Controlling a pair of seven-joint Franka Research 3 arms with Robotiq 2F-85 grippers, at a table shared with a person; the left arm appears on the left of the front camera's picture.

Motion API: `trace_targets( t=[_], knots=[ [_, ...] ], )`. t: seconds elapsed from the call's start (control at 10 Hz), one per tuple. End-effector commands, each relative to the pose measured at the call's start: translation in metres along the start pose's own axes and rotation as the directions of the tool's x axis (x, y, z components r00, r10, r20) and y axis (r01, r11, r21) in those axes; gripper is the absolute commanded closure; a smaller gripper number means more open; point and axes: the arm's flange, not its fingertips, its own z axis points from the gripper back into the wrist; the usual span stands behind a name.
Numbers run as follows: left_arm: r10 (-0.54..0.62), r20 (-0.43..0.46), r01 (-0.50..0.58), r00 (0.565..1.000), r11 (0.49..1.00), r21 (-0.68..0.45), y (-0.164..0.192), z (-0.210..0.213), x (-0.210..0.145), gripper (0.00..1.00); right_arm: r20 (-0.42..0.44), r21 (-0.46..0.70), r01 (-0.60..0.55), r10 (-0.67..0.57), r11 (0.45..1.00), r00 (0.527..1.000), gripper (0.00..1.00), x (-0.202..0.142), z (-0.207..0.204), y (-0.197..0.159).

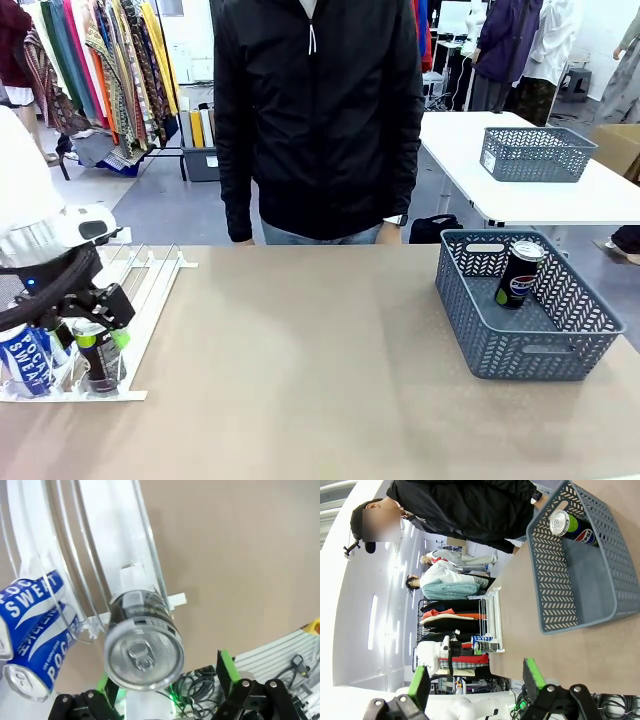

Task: Retrieve and store the cans from the dispenser.
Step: Pick up the last remaining can from one row of the Automatic Can Dispenser and place it in the middle of the table.

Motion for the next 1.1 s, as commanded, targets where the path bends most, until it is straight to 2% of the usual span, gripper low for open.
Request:
trace_targets(
  t=[0.0,0.8,1.0],
  knots=[
    [0.039,-0.007,-0.039,0.999,0.999,0.033,0.003,0.011,0.001,0.00,0.009,0.023,-0.024,0.023,0.999,1.000,0.00,0.001,0.000,0.002],
    [0.055,-0.021,-0.054,0.998,0.997,0.048,0.004,0.003,0.012,0.00,0.009,0.023,-0.024,0.023,0.999,1.000,0.00,0.001,0.000,0.002],
    [0.080,-0.002,-0.079,0.997,0.992,0.094,0.001,-0.001,0.016,0.00,0.009,0.023,-0.024,0.023,0.999,1.000,0.00,0.001,0.000,0.002]
  ],
)
